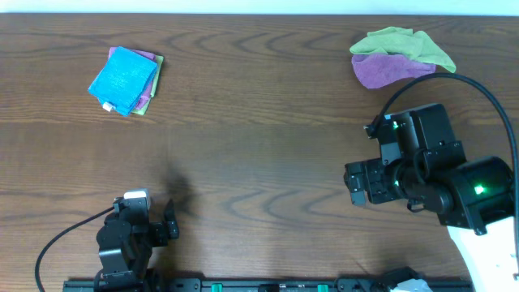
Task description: Fold the cloth
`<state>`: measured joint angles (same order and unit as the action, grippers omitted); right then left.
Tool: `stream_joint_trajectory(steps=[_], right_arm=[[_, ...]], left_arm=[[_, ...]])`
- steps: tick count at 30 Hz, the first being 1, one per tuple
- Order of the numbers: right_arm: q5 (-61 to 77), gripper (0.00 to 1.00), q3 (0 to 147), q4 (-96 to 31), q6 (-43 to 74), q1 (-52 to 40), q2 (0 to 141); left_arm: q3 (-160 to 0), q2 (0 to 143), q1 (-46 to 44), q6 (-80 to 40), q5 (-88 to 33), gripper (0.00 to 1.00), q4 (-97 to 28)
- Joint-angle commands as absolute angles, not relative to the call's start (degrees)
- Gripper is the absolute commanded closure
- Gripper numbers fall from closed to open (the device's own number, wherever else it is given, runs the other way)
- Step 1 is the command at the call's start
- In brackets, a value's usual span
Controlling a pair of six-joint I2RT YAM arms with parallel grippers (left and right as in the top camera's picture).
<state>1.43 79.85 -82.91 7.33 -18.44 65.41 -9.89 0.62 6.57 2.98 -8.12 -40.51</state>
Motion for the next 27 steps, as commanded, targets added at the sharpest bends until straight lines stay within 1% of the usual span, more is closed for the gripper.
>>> stream_joint_trajectory(steps=[1, 5, 6, 7, 8, 9, 12, 13, 14, 15, 17, 21, 27], right_arm=[[0.6, 0.01, 80.2, -83.0, 6.8, -18.2, 65.4], [0.1, 0.01, 80.2, -83.0, 6.7, -18.2, 65.4], [-4.0, 0.01, 80.2, -82.9, 5.9, -18.2, 65.4], [-7.6, 0.17, 80.2, -82.9, 5.9, -18.2, 65.3], [-9.3, 0.18, 80.1, -82.5, 5.9, -18.2, 64.9], [-9.2, 0.01, 80.0, -81.0, 5.6, -18.2, 64.0], [-8.8, 0.01, 78.2, -74.7, 5.1, -17.6, 59.6], [-8.3, 0.01, 75.9, -70.8, 5.1, -16.5, 56.0], [-8.3, 0.01, 71.0, -64.4, 5.1, -14.4, 50.0], [-8.3, 0.01, 68.9, -62.3, 5.1, -13.6, 47.7], [-8.3, 0.01, 59.9, -55.1, 5.1, -10.5, 38.6], [-8.3, 0.01, 48.1, -49.6, 5.1, -7.2, 26.9], [-8.4, 0.01, 35.1, -47.3, 5.1, -4.3, 13.4]], left_arm=[[-9.4, 0.3, 6.3, 2.6, -7.2, 0.05, -41.8], [-9.4, 0.3, 6.3, 2.6, -7.2, 0.05, -41.8], [-9.4, 0.3, 6.3, 2.6, -7.2, 0.05, -41.8], [-9.4, 0.3, 6.3, 2.6, -7.2, 0.05, -41.8], [-9.4, 0.3, 6.3, 2.6, -7.2, 0.05, -41.8], [-9.4, 0.3, 6.3, 2.6, -7.2, 0.05, -41.8], [-9.4, 0.3, 6.3, 2.6, -7.2, 0.05, -41.8], [-9.4, 0.3, 6.3, 2.6, -7.2, 0.05, -41.8], [-9.4, 0.3, 6.3, 2.6, -7.2, 0.05, -41.8], [-9.4, 0.3, 6.3, 2.6, -7.2, 0.05, -41.8], [-9.4, 0.3, 6.3, 2.6, -7.2, 0.05, -41.8], [-9.4, 0.3, 6.3, 2.6, -7.2, 0.05, -41.8], [-9.4, 0.3, 6.3, 2.6, -7.2, 0.05, -41.8]])
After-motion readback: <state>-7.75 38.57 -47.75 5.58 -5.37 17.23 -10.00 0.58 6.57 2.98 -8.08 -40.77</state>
